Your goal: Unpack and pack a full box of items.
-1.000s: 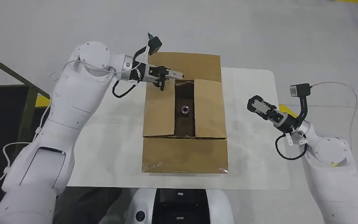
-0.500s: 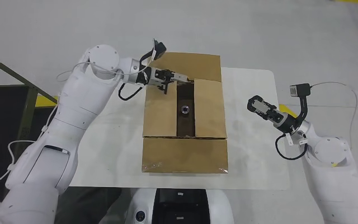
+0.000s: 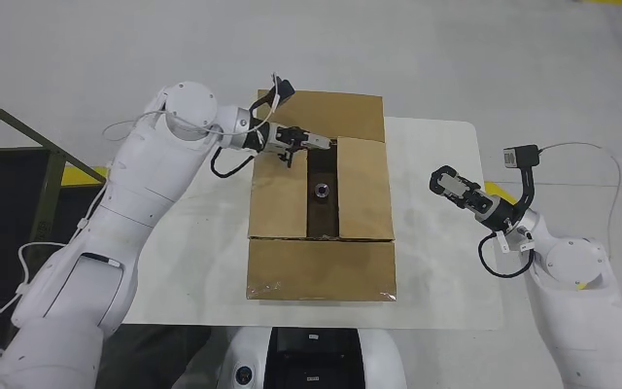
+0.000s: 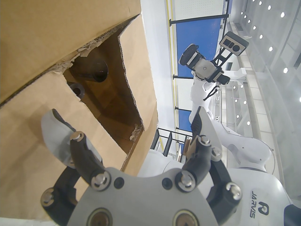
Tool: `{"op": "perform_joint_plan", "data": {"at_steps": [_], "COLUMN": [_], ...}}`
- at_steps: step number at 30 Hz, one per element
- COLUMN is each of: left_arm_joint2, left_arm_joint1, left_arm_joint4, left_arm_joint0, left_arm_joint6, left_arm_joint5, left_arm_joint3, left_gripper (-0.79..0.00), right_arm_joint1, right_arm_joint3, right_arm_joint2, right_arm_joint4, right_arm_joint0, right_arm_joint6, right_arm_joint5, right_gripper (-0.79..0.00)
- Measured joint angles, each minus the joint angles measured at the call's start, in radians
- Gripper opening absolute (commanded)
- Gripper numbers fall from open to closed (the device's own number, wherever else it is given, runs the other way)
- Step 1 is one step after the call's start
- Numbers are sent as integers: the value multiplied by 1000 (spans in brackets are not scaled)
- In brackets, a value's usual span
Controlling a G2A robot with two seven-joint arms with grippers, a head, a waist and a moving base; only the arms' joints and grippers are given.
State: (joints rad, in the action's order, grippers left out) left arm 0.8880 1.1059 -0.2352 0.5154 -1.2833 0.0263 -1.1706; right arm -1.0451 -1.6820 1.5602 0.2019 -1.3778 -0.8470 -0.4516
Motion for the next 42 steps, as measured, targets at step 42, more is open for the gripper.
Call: {"op": "perform_joint_plan", "data": {"at_steps": [42], "left_arm_joint2": [624], "left_arm_joint1": [-151], "left_arm_joint4": [-240], "left_arm_joint0": [261], "left_arm_joint6": [31], "left_arm_joint5": [-160], "left_arm_joint3": [-84], "left_gripper": [0], "right_arm_joint1": [0], "right_arm_joint3": [0], "right_arm_joint2": [0], "right_arm_joint4": [0], "right_arm_joint0": [0], "right_arm_joint6": [0], "right_arm_joint5": [0], "right_gripper": [0]}}
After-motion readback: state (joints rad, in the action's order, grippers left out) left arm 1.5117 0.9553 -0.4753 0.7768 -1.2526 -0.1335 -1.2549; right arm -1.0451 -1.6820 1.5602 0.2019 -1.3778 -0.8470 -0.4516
